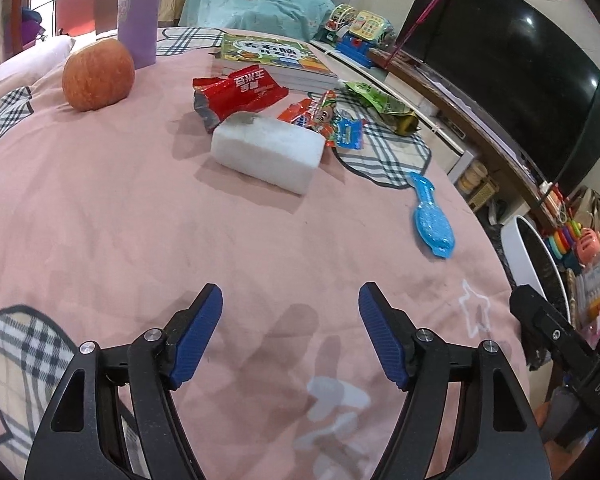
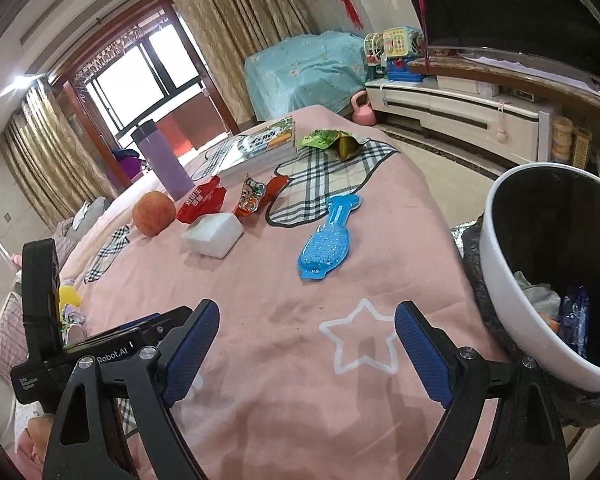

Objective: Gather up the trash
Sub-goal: 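Move left gripper toward the white foam block while right gripper approaches the blue candy, then grasp the white foam block with left gripper while right gripper grasps the blue spoon-shaped candy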

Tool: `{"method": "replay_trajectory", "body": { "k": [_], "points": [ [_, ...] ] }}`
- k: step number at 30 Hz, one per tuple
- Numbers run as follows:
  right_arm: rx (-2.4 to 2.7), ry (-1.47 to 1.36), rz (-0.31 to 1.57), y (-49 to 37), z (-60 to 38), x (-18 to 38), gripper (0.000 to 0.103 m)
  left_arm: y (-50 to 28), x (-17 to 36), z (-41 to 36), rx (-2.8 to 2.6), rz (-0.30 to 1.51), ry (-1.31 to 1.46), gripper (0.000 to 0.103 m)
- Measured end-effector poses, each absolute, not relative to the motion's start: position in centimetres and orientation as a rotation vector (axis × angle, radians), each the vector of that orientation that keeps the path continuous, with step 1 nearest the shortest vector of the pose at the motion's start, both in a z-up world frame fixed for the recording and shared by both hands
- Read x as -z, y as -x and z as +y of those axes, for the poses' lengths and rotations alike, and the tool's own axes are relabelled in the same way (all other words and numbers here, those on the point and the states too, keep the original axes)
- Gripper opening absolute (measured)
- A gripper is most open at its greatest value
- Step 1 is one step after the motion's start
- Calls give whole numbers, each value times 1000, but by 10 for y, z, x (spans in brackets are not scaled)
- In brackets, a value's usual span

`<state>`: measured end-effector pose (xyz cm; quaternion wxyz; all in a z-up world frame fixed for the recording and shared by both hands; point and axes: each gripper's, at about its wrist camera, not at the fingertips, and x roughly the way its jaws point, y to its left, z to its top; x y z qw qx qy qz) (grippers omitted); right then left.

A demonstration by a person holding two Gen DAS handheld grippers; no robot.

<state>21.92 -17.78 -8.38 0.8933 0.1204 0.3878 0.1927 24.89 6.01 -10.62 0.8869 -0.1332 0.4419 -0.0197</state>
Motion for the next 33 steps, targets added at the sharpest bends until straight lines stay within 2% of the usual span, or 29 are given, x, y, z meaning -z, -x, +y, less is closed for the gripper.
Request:
{"method": "replay_trajectory", "body": {
  "k": [22,27,33],
  "points": [
    [-390,-215,882,-279,-158,108,90,-338,115,59,-70,942,234,74],
    [-387,-192,899,-286,-152,112,84,-326,115,69,-61,921,223,57],
    [-365,-139,916,-291,-143,114,73,-298,113,84,-30,918,207,45]
  ]
}}
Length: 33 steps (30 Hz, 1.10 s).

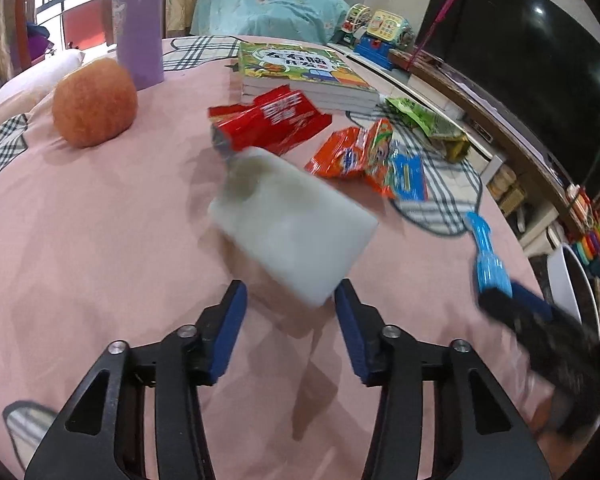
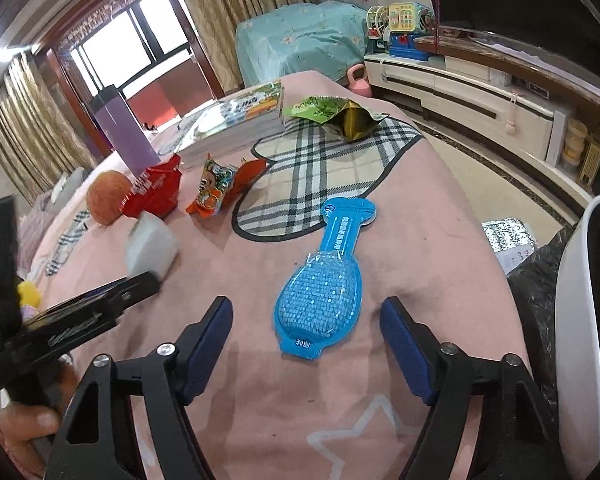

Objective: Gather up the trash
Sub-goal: 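Grasp the white foam block with left gripper while right gripper grasps the blue spoon-shaped candy, then lift the white block and blue candy and carry them toward the bin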

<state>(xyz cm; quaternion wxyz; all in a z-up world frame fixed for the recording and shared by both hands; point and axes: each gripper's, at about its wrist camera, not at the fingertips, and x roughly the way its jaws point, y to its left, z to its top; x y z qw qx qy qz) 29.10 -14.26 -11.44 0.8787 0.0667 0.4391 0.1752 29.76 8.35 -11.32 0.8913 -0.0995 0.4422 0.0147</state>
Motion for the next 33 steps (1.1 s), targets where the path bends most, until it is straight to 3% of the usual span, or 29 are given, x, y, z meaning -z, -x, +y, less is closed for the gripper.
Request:
{"method": "replay_trajectory", "body": {
  "k": [6,7,9,14,23,27,33],
  "points": [
    [-342,-97,914,-290,-139,116,42,-264,111,105,-13,930,249,49],
    [-343,-103,911,-289,-140,116,43,-261,110,105,-8,930,260,53],
    [-351,-115,908,-287,-142,116,43,-258,107,104,-17,926,282,78],
    [-369,-100,889,-277,-138,114,42,-259,104,99,-64,908,292,86],
    [-380,-139,895,-279,-142,116,42,-290,117,103,-204,924,298,85],
    [-389,-152,901,-280,-142,117,45,-290,118,100,-193,904,257,67],
    [-428,-199,903,-280,-146,118,53,-276,115,89,-71,892,259,64]
  ]
}}
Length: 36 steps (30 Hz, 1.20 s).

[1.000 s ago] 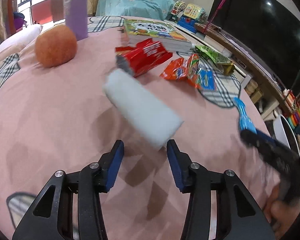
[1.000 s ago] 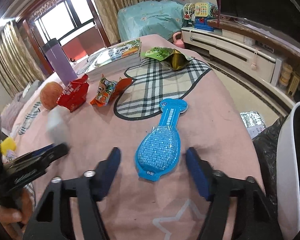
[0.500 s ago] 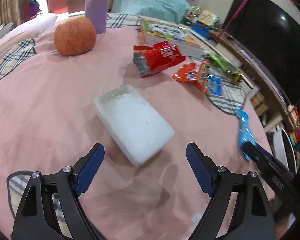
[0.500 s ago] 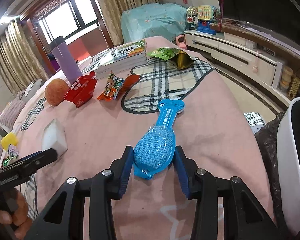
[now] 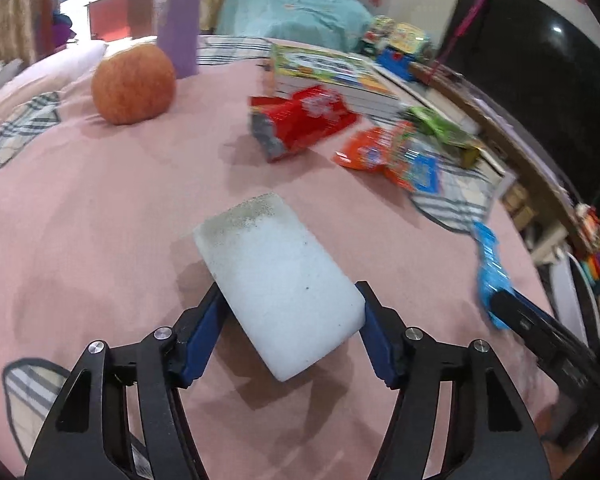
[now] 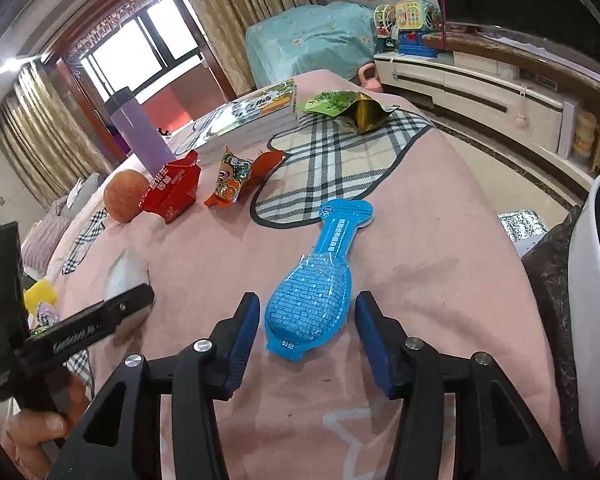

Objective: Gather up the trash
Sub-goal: 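Lift the white block and blue candy and carry them toward the bin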

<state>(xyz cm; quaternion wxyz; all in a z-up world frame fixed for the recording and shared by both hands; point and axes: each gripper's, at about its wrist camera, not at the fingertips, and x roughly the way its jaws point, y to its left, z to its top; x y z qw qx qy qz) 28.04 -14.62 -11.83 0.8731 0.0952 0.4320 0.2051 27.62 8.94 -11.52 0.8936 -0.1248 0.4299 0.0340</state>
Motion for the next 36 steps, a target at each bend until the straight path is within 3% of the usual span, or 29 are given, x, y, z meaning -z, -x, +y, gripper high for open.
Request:
{"method": "replay_trajectory", "body": {
  "k": [7,14,17,21,36],
  "points": [
    [-420,-165,902,-280,-140,118,55,-246,112,63,96,906,196,64],
    [-360,-39,916,-282,-121,117,55,-239,113,67,75,915,190,71],
    [-326,24,915,-281,-114,117,49,-235,114,66,58,912,175,72],
    [-318,6,906,-275,-119,115,48,-232,116,63,63,903,171,61],
    [-363,-160,817,-204,-170,82,48,-207,90,22,149,863,116,59]
  ]
}}
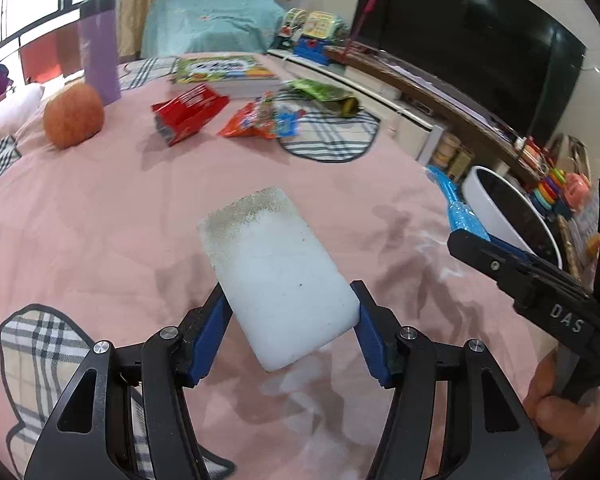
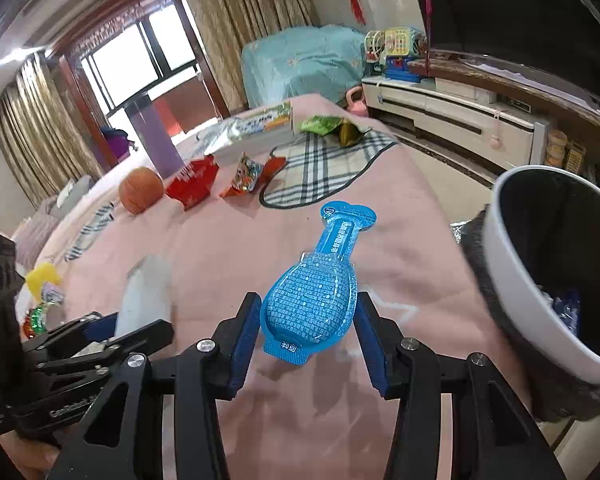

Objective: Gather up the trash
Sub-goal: 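Lift the white block and blue candy and carry them toward the bin, then hold the white block and blue candy above the bin opening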

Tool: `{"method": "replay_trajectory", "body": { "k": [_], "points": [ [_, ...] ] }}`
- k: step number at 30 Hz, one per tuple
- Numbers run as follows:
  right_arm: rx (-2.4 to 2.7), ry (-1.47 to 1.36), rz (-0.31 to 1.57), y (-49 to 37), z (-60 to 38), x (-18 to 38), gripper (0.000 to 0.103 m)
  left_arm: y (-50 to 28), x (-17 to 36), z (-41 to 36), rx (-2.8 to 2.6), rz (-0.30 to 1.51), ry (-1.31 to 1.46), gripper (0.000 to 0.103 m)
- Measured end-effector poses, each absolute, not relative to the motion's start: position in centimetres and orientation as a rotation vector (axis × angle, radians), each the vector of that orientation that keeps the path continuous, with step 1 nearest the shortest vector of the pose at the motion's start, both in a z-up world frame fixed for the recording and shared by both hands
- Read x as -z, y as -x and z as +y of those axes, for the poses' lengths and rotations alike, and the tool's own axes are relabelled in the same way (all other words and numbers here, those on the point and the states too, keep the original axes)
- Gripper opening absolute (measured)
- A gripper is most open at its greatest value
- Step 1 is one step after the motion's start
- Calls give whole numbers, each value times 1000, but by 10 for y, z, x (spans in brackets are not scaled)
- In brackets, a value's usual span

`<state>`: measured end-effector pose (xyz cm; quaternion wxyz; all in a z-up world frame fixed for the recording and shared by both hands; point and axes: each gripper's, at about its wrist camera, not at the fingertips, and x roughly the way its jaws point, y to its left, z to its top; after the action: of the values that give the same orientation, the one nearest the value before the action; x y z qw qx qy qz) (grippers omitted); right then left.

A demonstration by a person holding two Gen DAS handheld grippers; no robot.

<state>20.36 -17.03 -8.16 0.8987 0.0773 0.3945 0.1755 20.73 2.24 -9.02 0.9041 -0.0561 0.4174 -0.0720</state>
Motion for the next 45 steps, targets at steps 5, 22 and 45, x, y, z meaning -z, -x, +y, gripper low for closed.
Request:
{"method": "replay_trajectory", "body": {
  "k": [5,22,45],
  "points": [
    [-359,-189,775,-188,-191,66,48,-201,83,2,191,860,92,59],
    [-264,-260,675,-156,-262,37,48,-195,54,-82,328,824,-15,59],
    [-140,-323,665,-160,-347,40,48,-227,48,-174,460,843,-115,59]
  ]
}}
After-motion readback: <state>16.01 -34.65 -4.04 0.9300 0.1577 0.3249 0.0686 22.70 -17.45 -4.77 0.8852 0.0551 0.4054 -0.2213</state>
